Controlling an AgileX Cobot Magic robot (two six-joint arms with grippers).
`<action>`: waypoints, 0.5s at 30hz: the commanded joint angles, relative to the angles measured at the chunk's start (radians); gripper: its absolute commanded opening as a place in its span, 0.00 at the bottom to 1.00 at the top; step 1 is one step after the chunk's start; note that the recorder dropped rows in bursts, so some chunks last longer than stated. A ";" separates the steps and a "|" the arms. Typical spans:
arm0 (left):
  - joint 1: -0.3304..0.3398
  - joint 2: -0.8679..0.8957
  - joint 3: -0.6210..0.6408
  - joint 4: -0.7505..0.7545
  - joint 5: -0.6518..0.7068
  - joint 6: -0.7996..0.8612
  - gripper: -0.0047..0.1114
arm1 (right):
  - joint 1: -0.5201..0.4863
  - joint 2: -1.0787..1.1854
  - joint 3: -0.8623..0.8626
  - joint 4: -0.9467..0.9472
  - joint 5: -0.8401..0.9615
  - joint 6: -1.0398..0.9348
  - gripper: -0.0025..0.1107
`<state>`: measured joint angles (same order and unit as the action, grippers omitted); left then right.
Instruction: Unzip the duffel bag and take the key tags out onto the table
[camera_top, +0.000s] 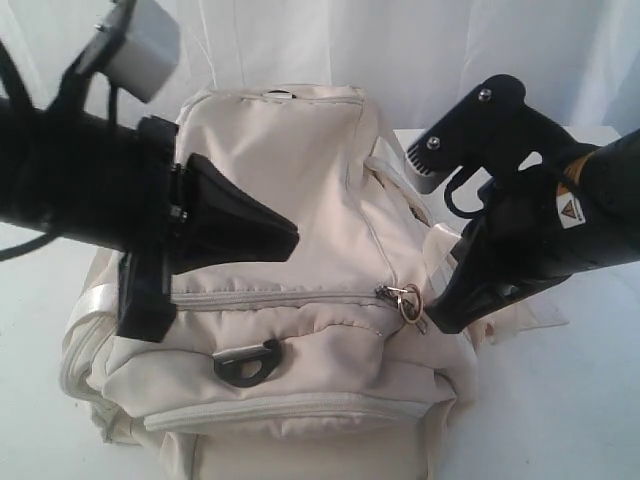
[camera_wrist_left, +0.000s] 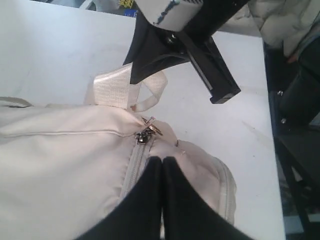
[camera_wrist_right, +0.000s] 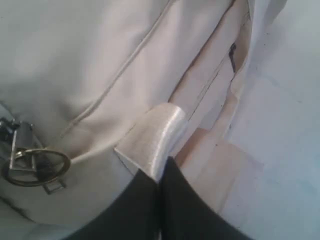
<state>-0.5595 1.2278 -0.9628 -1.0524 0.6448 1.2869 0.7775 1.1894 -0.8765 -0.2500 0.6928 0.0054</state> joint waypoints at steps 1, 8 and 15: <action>-0.072 0.069 -0.074 0.084 -0.011 -0.011 0.04 | -0.001 -0.011 -0.009 0.055 0.009 0.029 0.02; -0.141 0.147 -0.121 0.131 -0.042 0.086 0.39 | -0.001 -0.013 -0.009 0.104 0.011 0.025 0.02; -0.214 0.208 -0.121 0.105 -0.175 0.240 0.57 | -0.001 -0.033 -0.009 0.100 0.007 0.099 0.02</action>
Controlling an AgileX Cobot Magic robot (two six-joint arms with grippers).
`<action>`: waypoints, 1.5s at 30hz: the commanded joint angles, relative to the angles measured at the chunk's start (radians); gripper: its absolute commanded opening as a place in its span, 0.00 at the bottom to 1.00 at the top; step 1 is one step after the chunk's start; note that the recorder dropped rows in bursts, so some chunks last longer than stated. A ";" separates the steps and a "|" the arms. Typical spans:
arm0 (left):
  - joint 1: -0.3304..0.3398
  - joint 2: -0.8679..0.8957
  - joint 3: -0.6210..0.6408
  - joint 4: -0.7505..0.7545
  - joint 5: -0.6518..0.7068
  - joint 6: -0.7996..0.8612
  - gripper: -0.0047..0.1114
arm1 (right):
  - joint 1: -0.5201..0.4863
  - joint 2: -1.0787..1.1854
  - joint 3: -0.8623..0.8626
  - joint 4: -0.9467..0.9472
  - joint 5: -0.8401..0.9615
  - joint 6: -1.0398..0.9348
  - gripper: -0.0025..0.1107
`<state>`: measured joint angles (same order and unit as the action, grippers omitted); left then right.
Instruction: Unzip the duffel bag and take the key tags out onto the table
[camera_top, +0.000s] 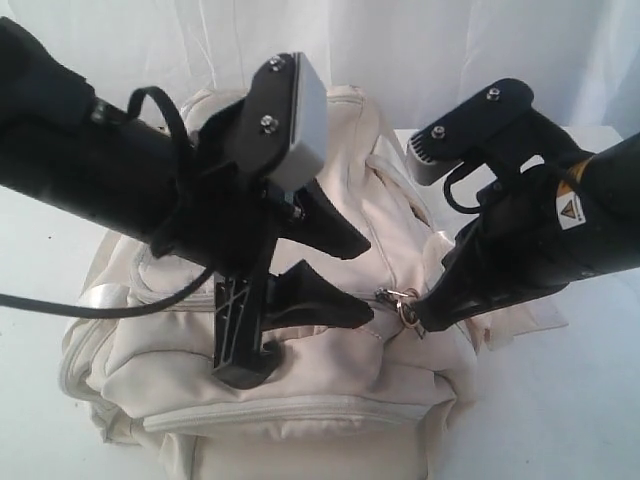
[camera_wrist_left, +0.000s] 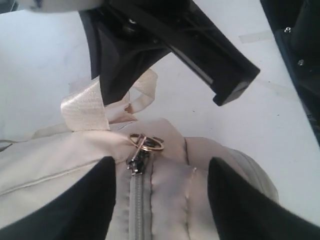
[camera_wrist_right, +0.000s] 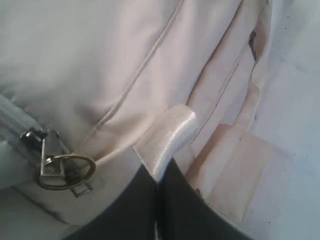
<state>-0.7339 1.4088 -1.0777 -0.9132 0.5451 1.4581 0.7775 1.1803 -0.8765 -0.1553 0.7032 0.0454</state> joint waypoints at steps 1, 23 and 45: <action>-0.048 0.034 -0.006 -0.040 -0.098 0.069 0.57 | -0.001 -0.029 -0.009 0.003 -0.004 0.080 0.02; -0.105 0.117 -0.006 -0.052 -0.224 0.139 0.56 | -0.001 -0.062 -0.009 -0.116 -0.003 0.508 0.02; -0.136 0.117 -0.042 -0.076 -0.269 0.143 0.45 | -0.001 -0.073 -0.009 -0.123 -0.009 0.508 0.02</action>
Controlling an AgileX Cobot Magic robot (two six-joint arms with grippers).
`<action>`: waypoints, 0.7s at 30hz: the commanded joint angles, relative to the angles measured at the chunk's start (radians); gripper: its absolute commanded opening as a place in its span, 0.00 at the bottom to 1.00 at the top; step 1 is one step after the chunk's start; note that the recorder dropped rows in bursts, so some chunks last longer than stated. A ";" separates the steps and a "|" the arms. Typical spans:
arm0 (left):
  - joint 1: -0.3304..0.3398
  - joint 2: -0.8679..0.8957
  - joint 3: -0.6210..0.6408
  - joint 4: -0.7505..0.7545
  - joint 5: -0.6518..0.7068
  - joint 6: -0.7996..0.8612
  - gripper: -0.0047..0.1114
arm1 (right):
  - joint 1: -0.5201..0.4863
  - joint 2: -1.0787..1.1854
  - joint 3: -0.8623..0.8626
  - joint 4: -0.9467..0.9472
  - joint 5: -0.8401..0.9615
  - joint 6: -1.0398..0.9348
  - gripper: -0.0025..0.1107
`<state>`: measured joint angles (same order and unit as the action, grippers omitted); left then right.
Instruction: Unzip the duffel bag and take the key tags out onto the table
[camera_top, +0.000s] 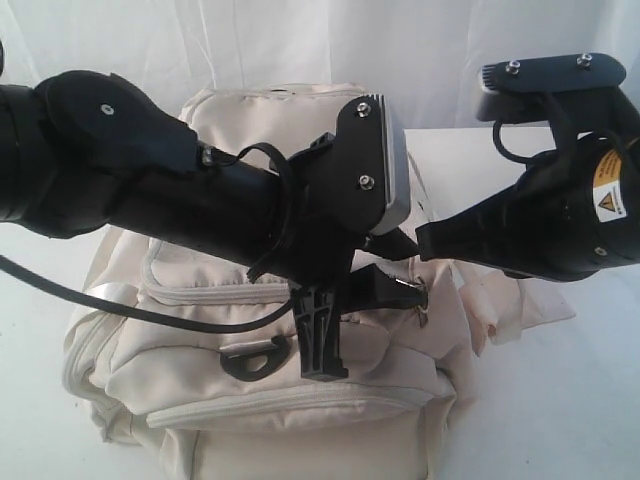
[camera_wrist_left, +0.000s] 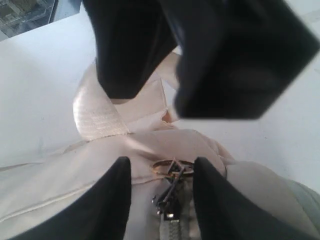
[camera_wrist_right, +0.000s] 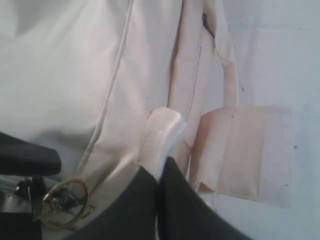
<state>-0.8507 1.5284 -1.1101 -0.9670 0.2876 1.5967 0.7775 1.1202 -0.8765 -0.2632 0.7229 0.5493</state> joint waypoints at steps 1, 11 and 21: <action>-0.019 -0.002 -0.009 -0.022 -0.011 0.004 0.45 | -0.001 -0.013 -0.009 -0.015 -0.029 0.004 0.02; -0.019 0.006 -0.009 -0.022 -0.005 0.000 0.46 | -0.001 -0.013 -0.009 -0.015 -0.030 0.004 0.02; -0.021 0.030 -0.009 -0.021 -0.032 0.000 0.12 | -0.001 -0.013 -0.009 -0.015 -0.030 0.004 0.02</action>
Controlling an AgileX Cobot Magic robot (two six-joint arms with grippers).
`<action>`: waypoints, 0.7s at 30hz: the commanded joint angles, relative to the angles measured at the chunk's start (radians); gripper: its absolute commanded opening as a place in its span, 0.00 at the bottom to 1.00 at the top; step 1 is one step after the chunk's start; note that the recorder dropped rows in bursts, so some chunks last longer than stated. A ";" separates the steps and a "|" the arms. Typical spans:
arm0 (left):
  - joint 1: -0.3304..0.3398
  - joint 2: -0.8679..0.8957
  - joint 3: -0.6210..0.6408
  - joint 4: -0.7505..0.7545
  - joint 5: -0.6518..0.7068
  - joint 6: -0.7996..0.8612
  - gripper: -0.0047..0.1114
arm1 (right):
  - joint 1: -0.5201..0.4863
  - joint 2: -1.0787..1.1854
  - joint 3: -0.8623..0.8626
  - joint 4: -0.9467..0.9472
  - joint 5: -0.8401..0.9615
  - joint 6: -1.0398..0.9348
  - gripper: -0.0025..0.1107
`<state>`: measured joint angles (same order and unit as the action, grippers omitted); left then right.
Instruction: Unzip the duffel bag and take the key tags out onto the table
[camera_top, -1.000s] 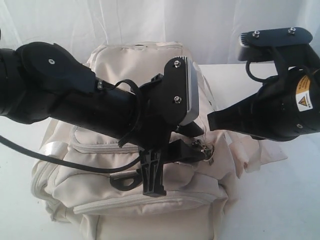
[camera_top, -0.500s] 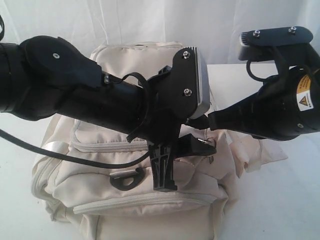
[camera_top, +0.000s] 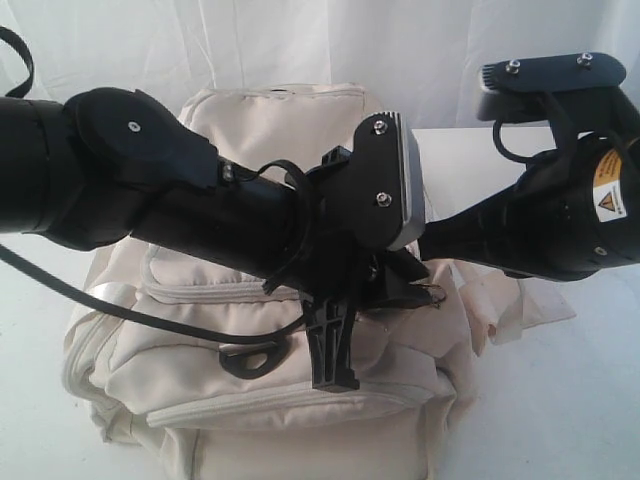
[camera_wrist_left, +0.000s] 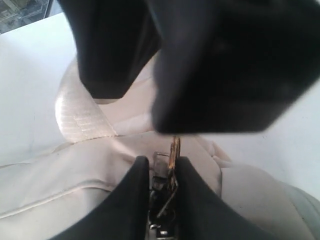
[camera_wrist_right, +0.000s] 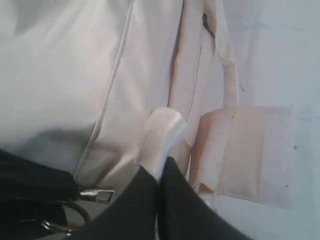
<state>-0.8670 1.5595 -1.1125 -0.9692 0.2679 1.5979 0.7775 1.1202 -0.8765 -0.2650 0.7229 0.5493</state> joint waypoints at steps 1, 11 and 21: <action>-0.005 -0.009 -0.007 -0.021 -0.012 -0.001 0.06 | -0.001 -0.013 -0.009 -0.014 -0.030 0.004 0.02; -0.005 -0.093 -0.007 -0.016 -0.014 -0.056 0.04 | -0.001 -0.013 -0.009 -0.022 -0.030 0.004 0.02; -0.005 -0.100 -0.007 -0.014 -0.011 -0.057 0.04 | -0.001 -0.013 -0.009 -0.022 -0.028 0.004 0.02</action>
<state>-0.8693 1.4865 -1.1125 -0.9632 0.2450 1.5526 0.7775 1.1202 -0.8765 -0.2697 0.7060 0.5493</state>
